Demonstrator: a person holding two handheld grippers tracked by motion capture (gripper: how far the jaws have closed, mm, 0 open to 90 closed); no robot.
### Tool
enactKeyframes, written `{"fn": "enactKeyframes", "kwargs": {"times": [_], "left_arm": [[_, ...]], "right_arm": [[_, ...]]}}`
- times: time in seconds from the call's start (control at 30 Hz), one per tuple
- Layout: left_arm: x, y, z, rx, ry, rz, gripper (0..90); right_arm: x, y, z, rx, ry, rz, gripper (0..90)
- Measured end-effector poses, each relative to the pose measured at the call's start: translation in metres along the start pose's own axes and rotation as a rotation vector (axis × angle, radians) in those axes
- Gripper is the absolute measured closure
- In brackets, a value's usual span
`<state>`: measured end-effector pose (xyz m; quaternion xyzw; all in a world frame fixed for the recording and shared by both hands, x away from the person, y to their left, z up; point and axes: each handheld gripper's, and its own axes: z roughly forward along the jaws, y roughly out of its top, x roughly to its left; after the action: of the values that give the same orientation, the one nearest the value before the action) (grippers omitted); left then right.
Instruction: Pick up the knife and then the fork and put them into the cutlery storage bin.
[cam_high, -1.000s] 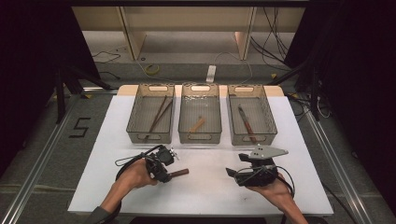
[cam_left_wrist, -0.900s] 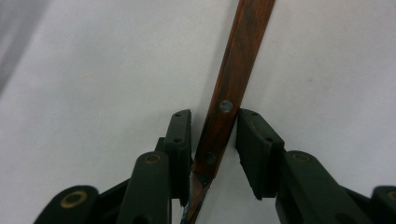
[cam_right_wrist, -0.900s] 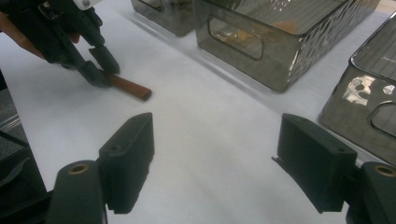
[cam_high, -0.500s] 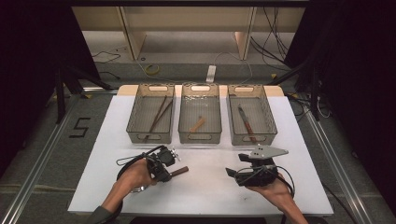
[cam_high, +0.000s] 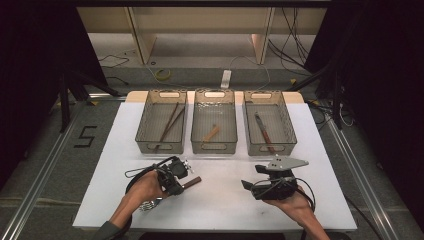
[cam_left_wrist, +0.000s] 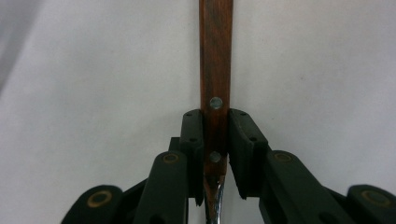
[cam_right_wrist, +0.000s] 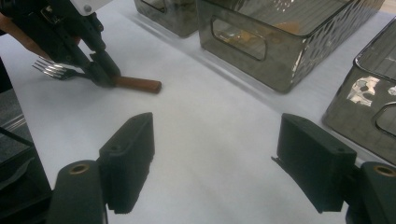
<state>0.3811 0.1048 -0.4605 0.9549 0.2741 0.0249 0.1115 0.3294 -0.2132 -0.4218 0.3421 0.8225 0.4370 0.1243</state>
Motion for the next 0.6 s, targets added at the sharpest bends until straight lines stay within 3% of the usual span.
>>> {"fn": "enactKeyframes", "kwargs": {"times": [0.43, 0.6], "left_arm": [[0.003, -0.002, -0.007, 0.002, -0.058, -0.039, 76.4], [-0.001, 0.001, -0.010, -0.011, -0.068, -0.022, 76.5]], "right_arm": [[0.004, 0.001, 0.000, -0.012, 0.013, -0.016, 28.6], [0.011, 0.003, 0.001, -0.014, 0.033, -0.039, 28.6]]}}
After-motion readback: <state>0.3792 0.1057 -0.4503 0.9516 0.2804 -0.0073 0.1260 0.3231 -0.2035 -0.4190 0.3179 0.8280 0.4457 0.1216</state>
